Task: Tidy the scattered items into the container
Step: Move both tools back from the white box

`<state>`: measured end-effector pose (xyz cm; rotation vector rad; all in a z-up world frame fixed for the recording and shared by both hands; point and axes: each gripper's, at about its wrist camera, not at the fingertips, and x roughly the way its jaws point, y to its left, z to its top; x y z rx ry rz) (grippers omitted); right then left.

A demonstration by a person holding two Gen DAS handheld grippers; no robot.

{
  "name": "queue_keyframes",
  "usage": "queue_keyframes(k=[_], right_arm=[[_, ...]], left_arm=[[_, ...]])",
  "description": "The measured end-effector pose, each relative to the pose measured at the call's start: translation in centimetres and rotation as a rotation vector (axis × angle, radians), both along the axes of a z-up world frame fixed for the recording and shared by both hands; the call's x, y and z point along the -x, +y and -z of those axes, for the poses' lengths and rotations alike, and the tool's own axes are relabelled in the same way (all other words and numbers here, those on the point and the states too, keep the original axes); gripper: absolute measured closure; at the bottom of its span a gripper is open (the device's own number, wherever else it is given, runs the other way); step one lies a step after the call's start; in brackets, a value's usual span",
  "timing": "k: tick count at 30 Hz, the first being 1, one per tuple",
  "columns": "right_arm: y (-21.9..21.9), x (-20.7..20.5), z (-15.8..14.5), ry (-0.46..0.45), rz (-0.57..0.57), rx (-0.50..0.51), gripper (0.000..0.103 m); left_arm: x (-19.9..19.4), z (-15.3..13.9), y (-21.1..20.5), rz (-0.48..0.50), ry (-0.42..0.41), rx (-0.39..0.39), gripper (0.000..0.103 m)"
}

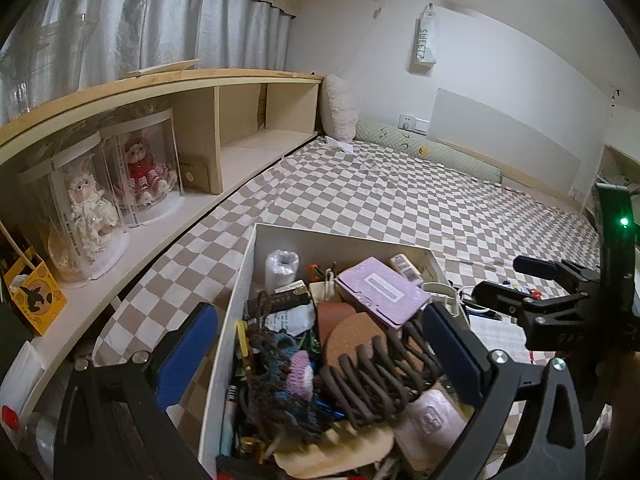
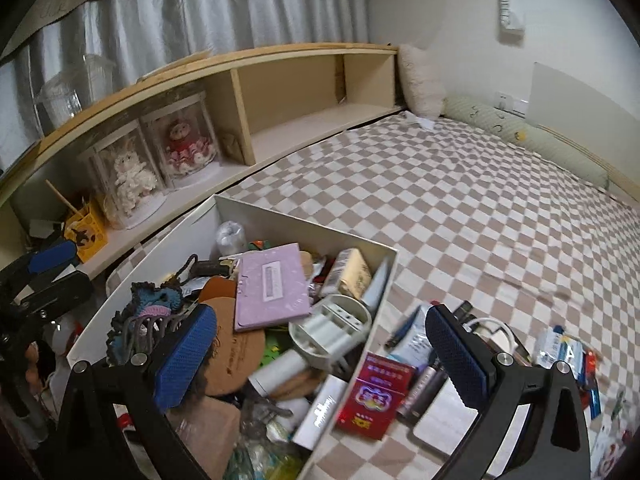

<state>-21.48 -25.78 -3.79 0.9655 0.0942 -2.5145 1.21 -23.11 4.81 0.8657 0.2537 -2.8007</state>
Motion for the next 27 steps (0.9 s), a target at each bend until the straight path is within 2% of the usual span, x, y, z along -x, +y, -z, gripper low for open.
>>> queue_keyframes(k=[6,12,17,21,27], right_arm=[[2.3,-2.0,-1.0,0.033,0.042,0.008,0.0],[4.6,-4.2,-1.6,0.062,0.08,0.004,0.0],[6.4,-5.9,-1.8,0.074,0.108,-0.014,0.0],[7.6,-7.2,-1.9,0.083,0.131,-0.015,0.0],[9.2,-9.1,-2.1,0.098,0.162,-0.021,0.0]], left_arm=[[-0.3,-0.5,2.1,0.032,0.002,-0.002,0.0],[-1.0,-1.1,4.1,0.025,0.013,0.036,0.0],[-1.7,-1.1,5.2,0.044,0.01,0.016,0.0],[-2.0,-0.9,6.4,0.044,0.0,0.046,0.0],[-2.6,-0.7,7.7,0.071,-0.008,0.031,0.0]])
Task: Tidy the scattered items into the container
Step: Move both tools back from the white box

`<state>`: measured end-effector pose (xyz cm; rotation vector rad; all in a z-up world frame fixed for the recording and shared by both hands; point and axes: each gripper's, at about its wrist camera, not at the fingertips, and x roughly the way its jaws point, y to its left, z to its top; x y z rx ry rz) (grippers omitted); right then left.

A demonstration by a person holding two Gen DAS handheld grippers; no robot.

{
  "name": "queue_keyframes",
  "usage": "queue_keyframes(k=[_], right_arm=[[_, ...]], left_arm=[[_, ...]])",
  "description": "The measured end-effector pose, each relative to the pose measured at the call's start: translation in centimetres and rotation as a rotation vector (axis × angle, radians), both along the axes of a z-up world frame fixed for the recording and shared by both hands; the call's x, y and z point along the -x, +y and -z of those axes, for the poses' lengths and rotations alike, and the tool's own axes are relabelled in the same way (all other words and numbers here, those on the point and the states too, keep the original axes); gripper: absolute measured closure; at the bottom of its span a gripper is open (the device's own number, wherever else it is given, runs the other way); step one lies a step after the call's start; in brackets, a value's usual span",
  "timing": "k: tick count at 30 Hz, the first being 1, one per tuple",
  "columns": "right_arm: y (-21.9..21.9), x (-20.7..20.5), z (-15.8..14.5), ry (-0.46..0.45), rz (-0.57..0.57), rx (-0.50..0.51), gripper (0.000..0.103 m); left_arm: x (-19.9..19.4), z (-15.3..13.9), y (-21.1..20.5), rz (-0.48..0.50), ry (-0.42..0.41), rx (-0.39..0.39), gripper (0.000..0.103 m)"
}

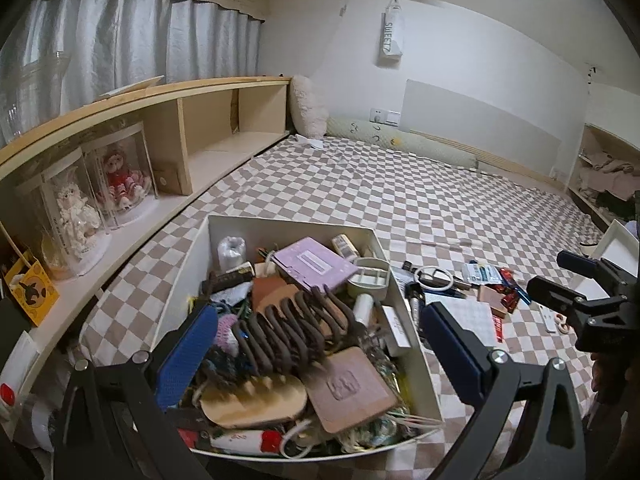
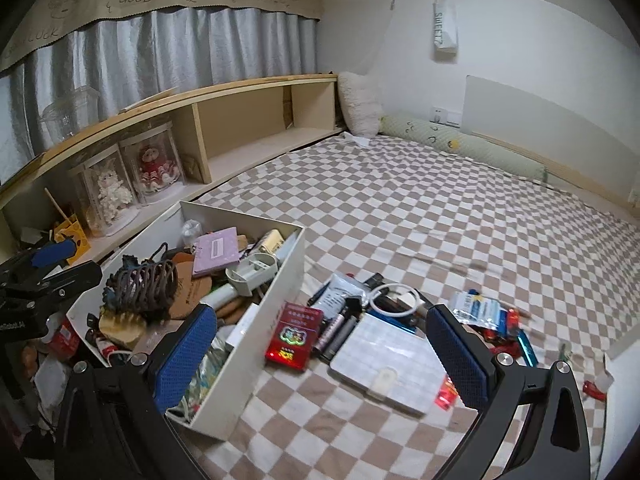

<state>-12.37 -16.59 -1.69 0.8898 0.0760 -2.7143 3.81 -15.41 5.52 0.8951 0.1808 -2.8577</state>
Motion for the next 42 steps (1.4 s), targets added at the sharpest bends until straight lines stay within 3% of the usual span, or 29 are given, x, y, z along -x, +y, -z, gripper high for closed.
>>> queue_keyframes(k=[18,42], right_arm=[[1.6,-3.1,0.5,0.003,0.03,-0.006,0.0],[1.5,-3.3,1.2,-0.016,0.027,0.005,0.0]], left_arm=[[-2.1,0.5,2.2,0.031,-0.012,0.027,0.0],[-2.5,0.8,3.0,0.041,-0.023,0.057,0.0]])
